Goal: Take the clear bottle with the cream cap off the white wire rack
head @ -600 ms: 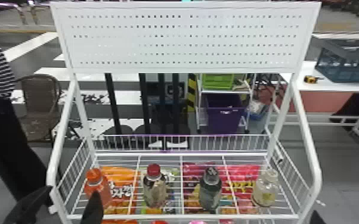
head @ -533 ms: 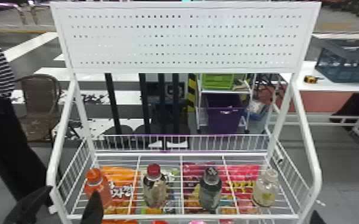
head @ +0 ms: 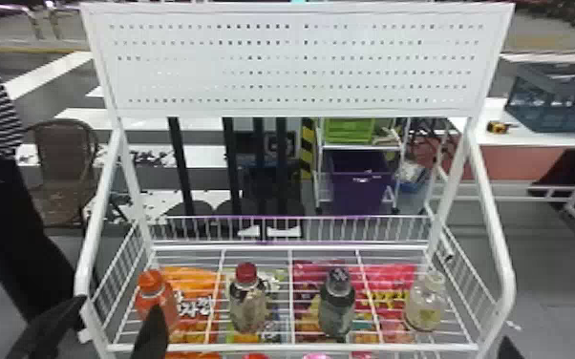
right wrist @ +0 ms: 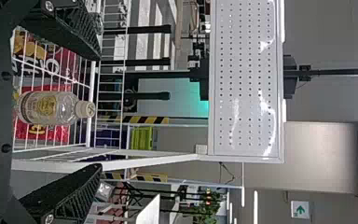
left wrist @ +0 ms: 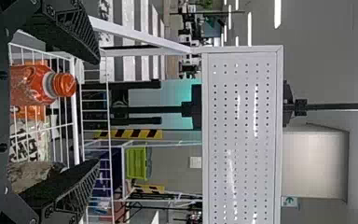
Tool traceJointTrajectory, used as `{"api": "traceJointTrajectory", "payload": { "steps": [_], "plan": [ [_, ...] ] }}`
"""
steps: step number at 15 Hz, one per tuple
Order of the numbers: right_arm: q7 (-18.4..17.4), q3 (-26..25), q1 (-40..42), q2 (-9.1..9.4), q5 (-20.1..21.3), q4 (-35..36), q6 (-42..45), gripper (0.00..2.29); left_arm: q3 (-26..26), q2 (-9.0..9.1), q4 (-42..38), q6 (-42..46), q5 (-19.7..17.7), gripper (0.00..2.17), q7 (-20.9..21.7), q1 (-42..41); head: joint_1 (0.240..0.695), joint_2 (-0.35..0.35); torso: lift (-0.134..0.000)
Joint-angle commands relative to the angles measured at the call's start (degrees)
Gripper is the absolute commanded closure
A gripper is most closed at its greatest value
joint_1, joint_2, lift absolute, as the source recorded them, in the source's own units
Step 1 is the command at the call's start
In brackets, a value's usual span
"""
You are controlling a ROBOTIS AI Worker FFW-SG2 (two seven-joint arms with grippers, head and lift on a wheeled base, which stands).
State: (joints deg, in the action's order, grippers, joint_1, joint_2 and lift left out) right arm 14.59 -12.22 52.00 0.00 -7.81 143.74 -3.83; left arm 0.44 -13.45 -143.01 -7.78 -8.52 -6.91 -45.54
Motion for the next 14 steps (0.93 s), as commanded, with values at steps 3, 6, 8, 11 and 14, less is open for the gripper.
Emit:
{"api": "traceJointTrajectory", "payload": {
  "steps": [3,6,8,11,14],
  "plan": [
    [0.0,0.17,-6.3,0.05,1.57,-8.92,0.35,0.08,-0.09,0.0,-0.87,-0.1,0.0,0.14,0.32,-0.25,0.499,0.0,0.0],
    [0.0,2.37,-13.24,0.05,4.3,-21.05,4.39,0.08,-0.79,0.0,-0.96,-0.27,0.09,0.14,0.67,-0.34,0.499,0.0,0.0],
    [-0.35,3.78,-17.9,0.05,5.79,-29.48,8.79,0.08,-1.49,-0.09,-1.57,-1.5,0.26,0.14,0.58,-0.34,0.499,0.0,0.0],
    [-1.32,5.45,-23.88,0.05,6.23,-39.85,12.83,0.09,-2.81,-0.09,-2.1,-2.56,1.67,0.14,0.58,-0.69,0.499,0.0,0.0],
    [-2.28,6.59,-28.89,0.05,6.94,-47.15,15.12,0.09,-3.78,-0.26,-2.1,-2.56,2.72,0.14,0.58,-1.3,0.499,0.0,0.0]
  ]
}}
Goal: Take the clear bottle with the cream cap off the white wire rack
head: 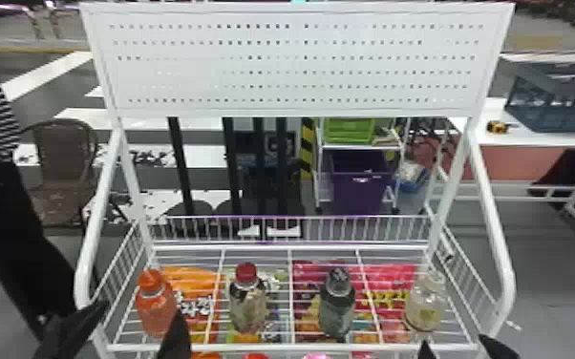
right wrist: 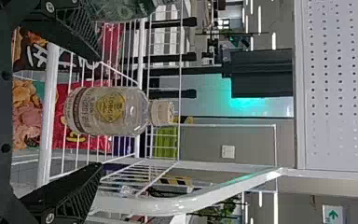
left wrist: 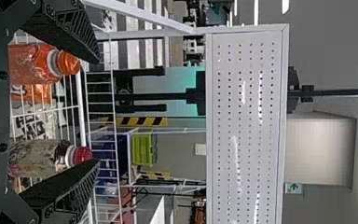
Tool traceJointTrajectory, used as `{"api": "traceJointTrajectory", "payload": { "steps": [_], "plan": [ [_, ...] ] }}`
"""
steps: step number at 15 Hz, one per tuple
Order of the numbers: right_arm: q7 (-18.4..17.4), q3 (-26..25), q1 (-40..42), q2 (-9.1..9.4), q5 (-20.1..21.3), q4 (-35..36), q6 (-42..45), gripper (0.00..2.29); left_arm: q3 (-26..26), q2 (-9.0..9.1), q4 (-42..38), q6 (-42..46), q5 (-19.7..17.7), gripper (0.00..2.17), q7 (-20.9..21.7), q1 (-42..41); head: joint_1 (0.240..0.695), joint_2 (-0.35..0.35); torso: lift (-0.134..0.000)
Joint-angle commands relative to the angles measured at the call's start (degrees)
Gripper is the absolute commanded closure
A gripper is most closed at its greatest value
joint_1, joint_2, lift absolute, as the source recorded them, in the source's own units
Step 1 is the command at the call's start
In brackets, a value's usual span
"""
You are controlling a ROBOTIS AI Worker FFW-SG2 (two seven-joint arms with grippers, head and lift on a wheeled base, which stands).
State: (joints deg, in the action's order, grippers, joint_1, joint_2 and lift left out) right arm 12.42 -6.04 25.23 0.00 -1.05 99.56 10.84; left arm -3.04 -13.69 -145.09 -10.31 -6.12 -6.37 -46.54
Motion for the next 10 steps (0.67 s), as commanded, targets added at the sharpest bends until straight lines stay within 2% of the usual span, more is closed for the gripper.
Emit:
{"api": "traceJointTrajectory", "payload": {
  "steps": [1,5,10],
  "plan": [
    [-0.73,0.77,-3.52,0.05,0.25,-4.38,0.44,0.09,-0.57,-0.11,-0.01,0.15,0.5,0.14,-0.05,-0.75,0.499,0.0,0.0],
    [-1.52,1.91,-8.27,0.05,0.52,-9.65,0.44,0.09,-2.06,-0.55,0.51,1.21,2.08,0.14,0.13,-2.15,0.499,0.0,0.0],
    [-6.79,3.84,-11.79,0.05,3.07,-13.34,1.15,0.1,-2.5,-0.81,1.04,2.44,2.61,0.14,0.22,-3.3,0.499,0.0,0.0]
  ]
}}
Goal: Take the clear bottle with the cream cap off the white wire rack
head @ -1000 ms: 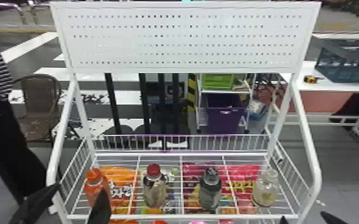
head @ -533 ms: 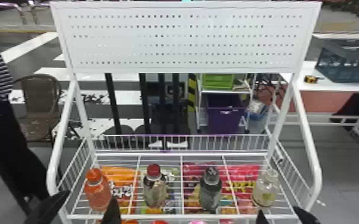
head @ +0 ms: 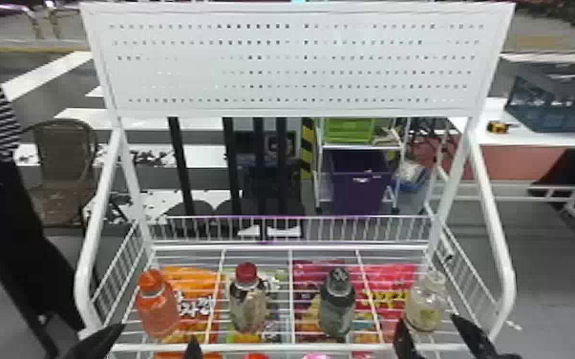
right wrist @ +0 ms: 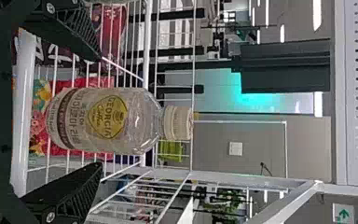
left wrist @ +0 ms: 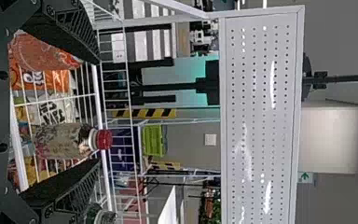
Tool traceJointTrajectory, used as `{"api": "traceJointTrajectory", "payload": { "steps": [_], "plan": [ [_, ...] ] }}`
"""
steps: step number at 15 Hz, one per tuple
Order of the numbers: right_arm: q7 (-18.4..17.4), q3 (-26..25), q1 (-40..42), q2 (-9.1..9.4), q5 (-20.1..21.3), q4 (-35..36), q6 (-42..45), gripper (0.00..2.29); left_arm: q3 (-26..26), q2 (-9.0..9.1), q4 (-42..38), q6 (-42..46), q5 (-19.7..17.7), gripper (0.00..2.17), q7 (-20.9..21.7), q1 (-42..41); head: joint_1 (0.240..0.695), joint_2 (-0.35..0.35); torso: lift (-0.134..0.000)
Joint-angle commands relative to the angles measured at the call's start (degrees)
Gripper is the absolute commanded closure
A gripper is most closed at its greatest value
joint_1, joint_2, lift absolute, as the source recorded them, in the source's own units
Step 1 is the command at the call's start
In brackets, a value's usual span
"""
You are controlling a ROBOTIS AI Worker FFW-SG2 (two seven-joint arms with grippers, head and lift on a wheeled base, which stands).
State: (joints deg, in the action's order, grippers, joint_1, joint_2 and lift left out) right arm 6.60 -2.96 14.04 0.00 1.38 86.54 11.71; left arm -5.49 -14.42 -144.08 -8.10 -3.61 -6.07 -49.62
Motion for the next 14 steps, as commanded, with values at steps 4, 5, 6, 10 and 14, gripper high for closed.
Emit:
{"api": "traceJointTrajectory", "payload": {
  "steps": [4,5,6,10,14],
  "plan": [
    [-2.03,0.94,-1.91,0.05,0.82,-0.59,0.46,0.1,-0.31,-0.08,-0.15,0.23,0.1,0.14,0.01,-0.3,0.499,0.0,0.0],
    [-2.03,0.94,-2.7,0.05,0.73,-1.11,0.28,0.1,-0.31,-0.17,-0.23,0.23,0.1,0.14,-0.08,-0.3,0.499,0.0,0.0],
    [-2.03,0.94,-3.66,0.05,0.73,-1.91,0.46,0.1,-0.31,-0.08,-0.23,0.05,0.1,0.14,-0.08,-0.3,0.499,0.0,0.0],
    [-1.86,0.85,-5.51,0.05,0.55,-3.58,0.11,0.42,-0.31,-0.17,-0.85,0.05,0.45,0.14,-0.43,-0.47,0.499,0.0,0.0],
    [-1.86,0.5,-3.4,-0.09,0.12,-1.2,-0.25,1.54,-0.23,-0.08,-1.11,-0.12,0.8,0.14,-0.78,0.05,0.499,0.0,0.0]
  ]
}}
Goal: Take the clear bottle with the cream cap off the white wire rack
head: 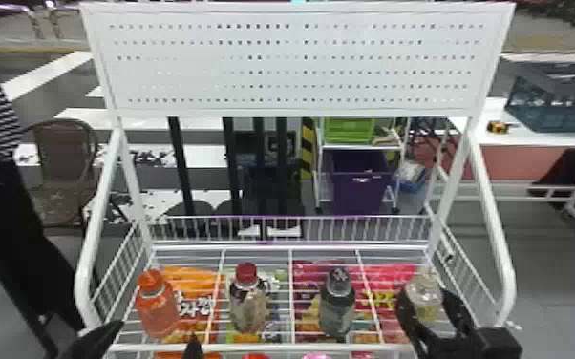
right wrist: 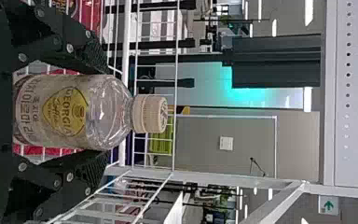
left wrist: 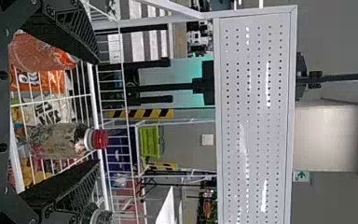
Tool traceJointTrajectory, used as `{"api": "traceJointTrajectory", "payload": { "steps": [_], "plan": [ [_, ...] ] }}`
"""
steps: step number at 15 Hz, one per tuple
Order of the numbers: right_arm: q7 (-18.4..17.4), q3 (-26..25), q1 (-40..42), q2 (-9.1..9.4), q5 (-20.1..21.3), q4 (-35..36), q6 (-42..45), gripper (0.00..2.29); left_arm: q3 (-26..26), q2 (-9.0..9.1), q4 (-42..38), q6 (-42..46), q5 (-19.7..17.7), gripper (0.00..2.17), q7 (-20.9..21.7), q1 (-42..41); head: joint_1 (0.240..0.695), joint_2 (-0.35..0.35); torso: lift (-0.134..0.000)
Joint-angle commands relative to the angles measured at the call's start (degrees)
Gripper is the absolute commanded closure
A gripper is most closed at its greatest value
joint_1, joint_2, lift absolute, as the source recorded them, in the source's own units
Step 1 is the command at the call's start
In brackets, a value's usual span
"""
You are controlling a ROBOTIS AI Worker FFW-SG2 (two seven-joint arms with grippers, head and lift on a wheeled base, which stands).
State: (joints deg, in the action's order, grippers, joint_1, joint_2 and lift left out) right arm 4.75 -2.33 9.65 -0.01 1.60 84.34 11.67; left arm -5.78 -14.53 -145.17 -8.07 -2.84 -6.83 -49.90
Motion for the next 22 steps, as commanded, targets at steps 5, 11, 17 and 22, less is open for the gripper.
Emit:
{"api": "traceJointTrajectory", "payload": {
  "steps": [5,11,17,22],
  "plan": [
    [0.62,-0.4,10.48,-1.13,-1.25,17.26,-6.36,1.54,0.86,0.02,0.59,-0.68,-0.32,0.14,-0.11,1.56,0.499,0.0,0.0],
    [5.1,-5.14,28.49,-2.1,-4.59,48.37,-20.42,1.53,4.2,0.2,1.29,-1.38,-3.49,0.14,0.59,4.11,0.499,0.0,0.0],
    [10.46,-13.32,41.33,0.06,-13.03,55.58,-14.27,1.53,5.25,0.29,0.59,-6.3,-5.86,0.14,0.76,6.92,0.499,0.0,0.0],
    [11.51,-14.81,44.84,0.06,-15.05,56.9,-9.17,1.53,5.25,0.46,1.29,-8.24,-6.12,0.14,0.15,8.51,0.499,0.0,0.0]
  ]
}}
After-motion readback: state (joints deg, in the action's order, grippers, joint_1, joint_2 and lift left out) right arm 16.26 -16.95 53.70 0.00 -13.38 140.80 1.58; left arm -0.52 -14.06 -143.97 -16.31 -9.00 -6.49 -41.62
